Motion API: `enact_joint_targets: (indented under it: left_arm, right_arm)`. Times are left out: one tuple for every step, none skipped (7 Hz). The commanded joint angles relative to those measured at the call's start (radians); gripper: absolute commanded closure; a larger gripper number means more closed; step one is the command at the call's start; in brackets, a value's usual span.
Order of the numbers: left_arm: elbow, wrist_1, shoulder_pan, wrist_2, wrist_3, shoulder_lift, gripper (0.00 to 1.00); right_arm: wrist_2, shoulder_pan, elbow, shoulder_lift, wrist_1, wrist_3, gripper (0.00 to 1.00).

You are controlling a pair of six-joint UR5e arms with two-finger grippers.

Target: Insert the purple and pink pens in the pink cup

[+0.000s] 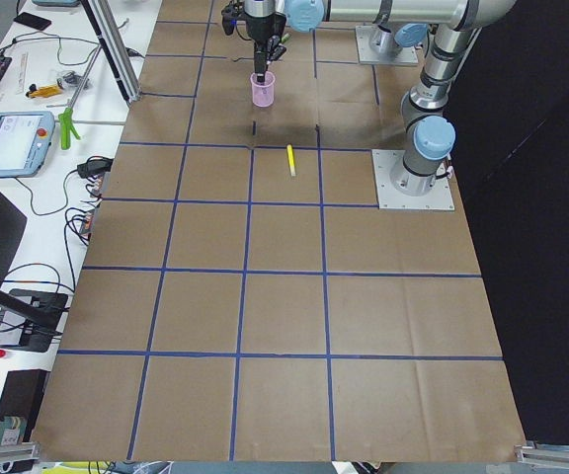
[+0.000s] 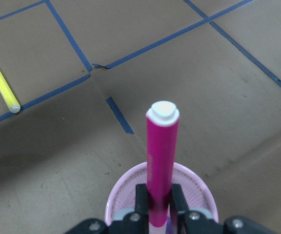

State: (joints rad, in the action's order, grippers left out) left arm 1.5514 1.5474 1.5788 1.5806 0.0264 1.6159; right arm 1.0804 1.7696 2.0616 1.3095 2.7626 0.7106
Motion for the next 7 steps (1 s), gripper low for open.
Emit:
enact_joint_targets:
  left_arm:
    - [0.001, -0.001, 0.000, -0.001, 0.006, -0.001, 0.02]
    - [-0.001, -0.001, 0.000, -0.001, 0.007, -0.002, 0.02]
    - [-0.001, -0.001, 0.000, -0.001, 0.007, -0.002, 0.02]
    - [-0.002, -0.001, 0.000, -0.001, 0.007, -0.002, 0.02]
    - [-0.004, -0.001, 0.001, 0.001, 0.009, -0.002, 0.02]
    - [-0.002, -0.006, 0.000, 0.001, 0.009, -0.001, 0.02]
    - [-0.002, -0.007, 0.000, 0.001, 0.009, -0.001, 0.02]
  right_arm:
    - [-0.002, 0.001, 0.000, -0.004, 0.005, -0.022, 0.01]
    - [0.003, 0.001, -0.003, 0.000, 0.003, -0.084, 0.00]
    - [0.003, 0.001, -0.014, 0.004, 0.002, -0.100, 0.00]
    - [0.004, -0.001, -0.032, 0.007, -0.004, -0.100, 0.00]
    - [0.006, -0.002, -0.070, 0.013, -0.035, -0.111, 0.00]
    - [0.010, -0.004, -0.133, 0.028, -0.158, -0.124, 0.00]
    - [0.019, -0.016, -0.214, 0.062, -0.363, -0.135, 0.00]
